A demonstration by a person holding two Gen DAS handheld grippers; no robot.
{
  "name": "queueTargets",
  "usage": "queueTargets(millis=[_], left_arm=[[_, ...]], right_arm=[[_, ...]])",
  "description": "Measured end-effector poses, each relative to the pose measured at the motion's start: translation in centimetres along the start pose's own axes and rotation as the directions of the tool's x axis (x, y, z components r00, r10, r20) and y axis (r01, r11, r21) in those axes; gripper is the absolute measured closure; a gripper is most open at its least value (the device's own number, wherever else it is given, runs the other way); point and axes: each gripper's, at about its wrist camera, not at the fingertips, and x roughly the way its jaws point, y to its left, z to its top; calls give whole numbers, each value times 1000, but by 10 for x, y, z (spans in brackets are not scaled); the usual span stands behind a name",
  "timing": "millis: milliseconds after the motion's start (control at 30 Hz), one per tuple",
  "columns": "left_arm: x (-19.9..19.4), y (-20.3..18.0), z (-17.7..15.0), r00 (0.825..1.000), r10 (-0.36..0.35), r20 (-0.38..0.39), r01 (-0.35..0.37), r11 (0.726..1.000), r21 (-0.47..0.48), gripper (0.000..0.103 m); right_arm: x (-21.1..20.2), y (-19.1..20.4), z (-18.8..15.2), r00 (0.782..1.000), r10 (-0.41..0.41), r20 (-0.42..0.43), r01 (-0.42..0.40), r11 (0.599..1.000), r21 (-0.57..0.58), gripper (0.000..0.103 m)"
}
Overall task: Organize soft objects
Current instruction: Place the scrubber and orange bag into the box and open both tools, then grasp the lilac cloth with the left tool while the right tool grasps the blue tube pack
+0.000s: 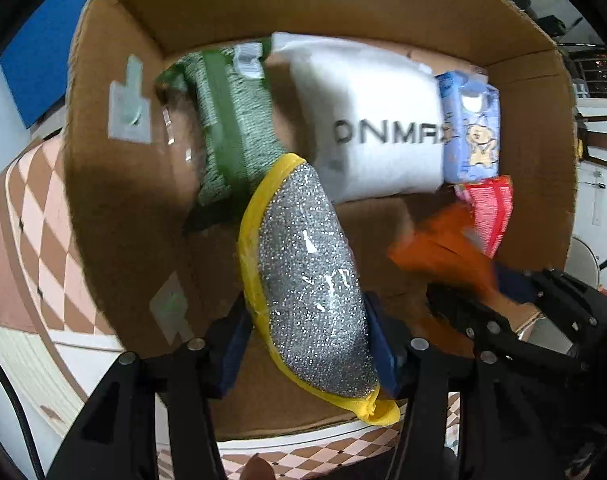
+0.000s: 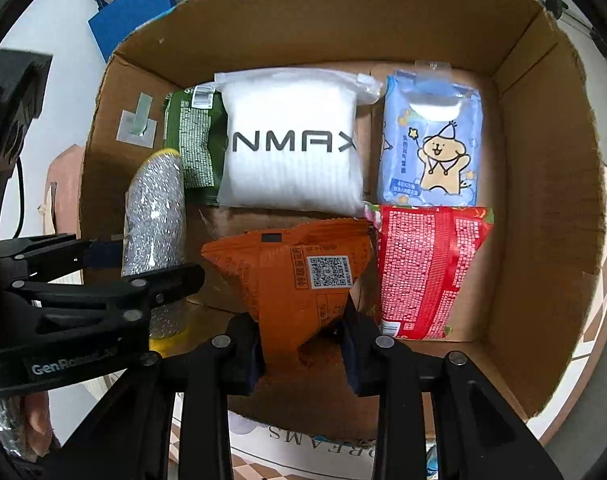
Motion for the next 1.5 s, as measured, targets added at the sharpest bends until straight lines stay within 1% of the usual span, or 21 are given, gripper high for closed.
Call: queueTargets(millis=[33,67,100,133,167,267,333,367,467,500,533,600,733,767,867,1000,1033,1167,1267,1400,1500], left_arm=[[-2,1,-2,1000,17,15,-17,1000,8,47],[-4,2,-6,999,30,28,-31,999,9,41],[-6,3,-8,999,33,37,-33,999,5,37],[-9,6,-11,998,31,48,-31,1000,-5,28],[-11,7,-14,998,27,56,-26,1000,-13,23],[-18,11,-23,996,30,81,-28,999,-25,14],[-23,13,-31,994,38,100,-34,999,-35,10],[-25,14,-35,993,39,109,-34,999,-41,8],[-33,16,-51,989,44,144,-36,998,-58,5],[-36,17,-57,986,49,158,-40,997,-64,5],[-41,14,-53,984,57,171,-46,996,-73,5],[-51,16,-63,974,82,212,-62,993,-100,5],[-69,7,-91,936,137,323,-95,985,-144,5],[-70,4,-95,929,145,341,-99,984,-150,5],[-80,-5,-114,901,163,402,-106,981,-160,5],[-95,-10,-133,868,187,459,-124,979,-165,5],[-99,-12,-138,858,194,475,-129,977,-168,5],[-114,-21,-157,820,217,530,-144,974,-176,5],[-122,-27,-173,795,223,564,-144,973,-181,5],[-133,-35,-191,772,223,595,-139,973,-185,5],[-143,-38,-204,758,217,615,-128,974,-186,5]], right_arm=[[-2,-1,2,1000,10,-9,-10,1000,0,48],[-1,0,6,1000,13,-11,-12,1000,5,41],[-8,-1,7,1000,-1,-15,1,1000,14,26],[-17,-1,8,1000,-16,-6,16,1000,16,19],[-26,-1,8,1000,-24,0,24,1000,13,18],[-49,3,10,999,-42,1,42,999,16,17],[-66,7,10,998,-60,5,60,998,9,7],[-74,10,10,997,-78,2,78,997,10,5],[-104,19,7,993,-120,13,120,993,3,4],[-108,21,6,991,-132,13,132,991,3,0],[-117,24,3,989,-144,21,144,990,-1,0],[-135,30,-3,982,-184,39,184,983,0,0],[-170,36,-16,967,-239,85,239,971,13,0],[-165,37,-21,966,-244,92,243,970,20,0],[-184,39,-42,958,-249,140,247,968,37,0],[-199,44,-63,944,-264,199,259,965,49,0],[-191,39,-80,942,-263,209,259,965,48,0],[-192,42,-97,931,-262,252,257,965,52,0],[-199,44,-108,924,-257,283,249,966,66,0],[-218,48,-122,905,-272,329,264,962,69,0],[-227,49,-131,899,-262,350,253,965,73,0]])
